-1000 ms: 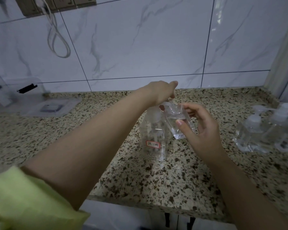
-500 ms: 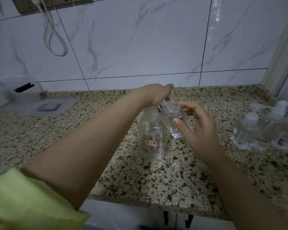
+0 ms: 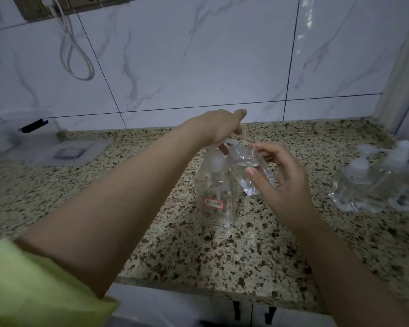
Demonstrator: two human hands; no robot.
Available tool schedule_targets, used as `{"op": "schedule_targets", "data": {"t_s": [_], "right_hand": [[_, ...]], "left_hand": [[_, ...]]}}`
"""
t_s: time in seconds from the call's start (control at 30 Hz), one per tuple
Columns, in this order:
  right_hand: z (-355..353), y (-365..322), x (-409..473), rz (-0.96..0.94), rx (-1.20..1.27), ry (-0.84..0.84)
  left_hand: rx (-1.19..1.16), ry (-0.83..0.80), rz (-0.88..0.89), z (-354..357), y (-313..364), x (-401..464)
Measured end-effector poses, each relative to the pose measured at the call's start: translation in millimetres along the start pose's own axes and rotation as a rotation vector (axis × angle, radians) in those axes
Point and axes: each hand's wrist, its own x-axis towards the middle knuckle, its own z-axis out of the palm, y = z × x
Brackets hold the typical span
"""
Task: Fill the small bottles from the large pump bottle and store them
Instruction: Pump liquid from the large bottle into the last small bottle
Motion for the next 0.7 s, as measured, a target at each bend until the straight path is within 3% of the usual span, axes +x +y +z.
{"op": "schedule_targets", "data": {"t_s": [0.7], "right_hand": [[-1.6,-0.1,-0.8,0.031,-0.019,0.005]], "left_hand": [[0.041,0.008,-0.010,5.9,4.3,-3.7]]}}
